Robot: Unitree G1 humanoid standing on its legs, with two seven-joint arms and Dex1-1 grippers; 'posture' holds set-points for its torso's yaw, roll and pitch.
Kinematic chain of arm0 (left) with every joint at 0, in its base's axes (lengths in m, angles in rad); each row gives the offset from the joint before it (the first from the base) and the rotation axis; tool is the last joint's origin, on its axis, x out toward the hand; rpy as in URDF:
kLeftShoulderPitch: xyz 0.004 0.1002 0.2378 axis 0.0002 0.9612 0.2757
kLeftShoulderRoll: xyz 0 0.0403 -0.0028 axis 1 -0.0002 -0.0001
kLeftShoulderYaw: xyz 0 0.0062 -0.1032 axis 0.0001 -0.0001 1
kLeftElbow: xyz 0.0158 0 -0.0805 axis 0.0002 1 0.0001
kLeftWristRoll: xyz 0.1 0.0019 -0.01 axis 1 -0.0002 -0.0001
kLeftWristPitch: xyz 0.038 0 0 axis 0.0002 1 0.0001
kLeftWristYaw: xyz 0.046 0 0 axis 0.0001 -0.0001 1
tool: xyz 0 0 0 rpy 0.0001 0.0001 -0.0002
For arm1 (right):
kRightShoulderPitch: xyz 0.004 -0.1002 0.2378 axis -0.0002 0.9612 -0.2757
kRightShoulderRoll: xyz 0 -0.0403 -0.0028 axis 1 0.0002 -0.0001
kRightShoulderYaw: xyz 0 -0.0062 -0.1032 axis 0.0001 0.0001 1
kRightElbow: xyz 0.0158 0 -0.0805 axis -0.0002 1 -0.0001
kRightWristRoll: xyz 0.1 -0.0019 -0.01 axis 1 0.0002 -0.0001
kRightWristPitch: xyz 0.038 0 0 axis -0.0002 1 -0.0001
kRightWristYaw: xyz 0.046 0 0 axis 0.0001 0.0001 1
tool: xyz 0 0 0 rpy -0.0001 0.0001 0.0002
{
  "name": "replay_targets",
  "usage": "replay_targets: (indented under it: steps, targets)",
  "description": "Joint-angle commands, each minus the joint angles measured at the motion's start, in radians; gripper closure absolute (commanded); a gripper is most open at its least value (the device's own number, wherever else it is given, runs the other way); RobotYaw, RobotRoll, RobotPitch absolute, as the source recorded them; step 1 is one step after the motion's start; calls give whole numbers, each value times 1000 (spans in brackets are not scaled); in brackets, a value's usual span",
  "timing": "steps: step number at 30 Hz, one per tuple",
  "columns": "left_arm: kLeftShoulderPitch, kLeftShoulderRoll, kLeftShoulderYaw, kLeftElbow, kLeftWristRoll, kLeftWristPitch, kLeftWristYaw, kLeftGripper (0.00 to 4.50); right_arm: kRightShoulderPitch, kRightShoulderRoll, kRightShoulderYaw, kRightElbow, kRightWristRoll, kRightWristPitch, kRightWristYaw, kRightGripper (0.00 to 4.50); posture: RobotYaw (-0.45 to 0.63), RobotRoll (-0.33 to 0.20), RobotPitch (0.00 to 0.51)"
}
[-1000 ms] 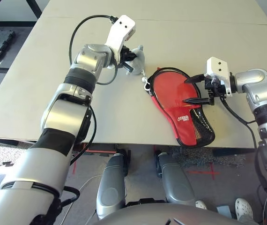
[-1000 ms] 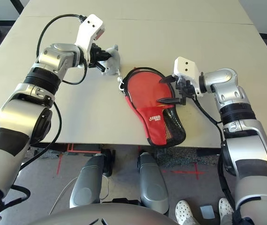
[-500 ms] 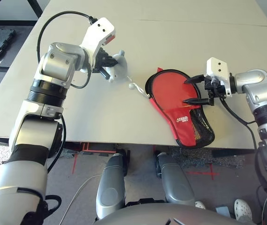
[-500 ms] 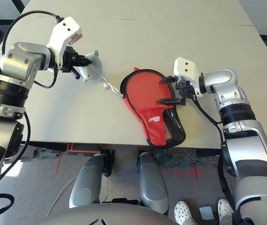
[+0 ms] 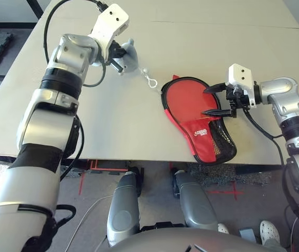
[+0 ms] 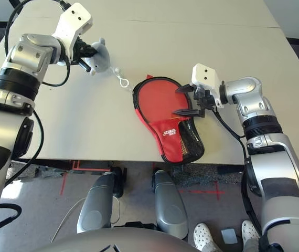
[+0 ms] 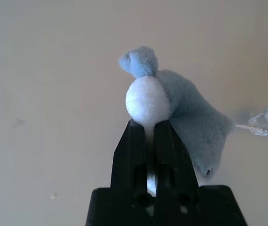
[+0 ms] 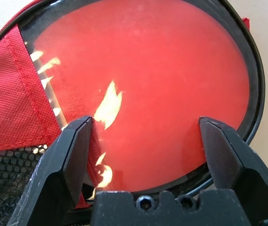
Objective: Store the ping-pong paddle in its case and zip it.
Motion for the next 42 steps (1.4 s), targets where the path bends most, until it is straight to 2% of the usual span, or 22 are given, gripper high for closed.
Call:
replay_targets:
  steps: [1, 10, 18, 26, 30, 42]
  targets:
    - [-71, -21, 62, 92, 24, -108, 158, 4487, 87, -9, 88, 57, -100, 22, 13, 0, 27, 0, 286]
    - [-112, -180, 153, 214, 17, -307, 372, 4487, 120, -19, 89, 9, -93, 41, 15, 0, 5, 0, 296]
    - [-142, -318, 236, 249, 10, -385, 496, 4487, 138, -23, 91, -26, -90, 62, 16, 0, -36, 0, 308]
    - [-154, -435, 265, 258, 24, -443, 513, 4487, 170, -29, 89, -83, -82, 94, 9, 0, -74, 0, 311]
    - [-169, -518, 276, 258, 23, -460, 503, 4487, 191, -37, 85, -107, -80, 105, 5, 0, -86, 0, 310]
    - [-179, -674, 273, 256, 31, -461, 445, 4487, 227, -32, 80, -160, -77, 135, -12, 0, -122, 0, 305]
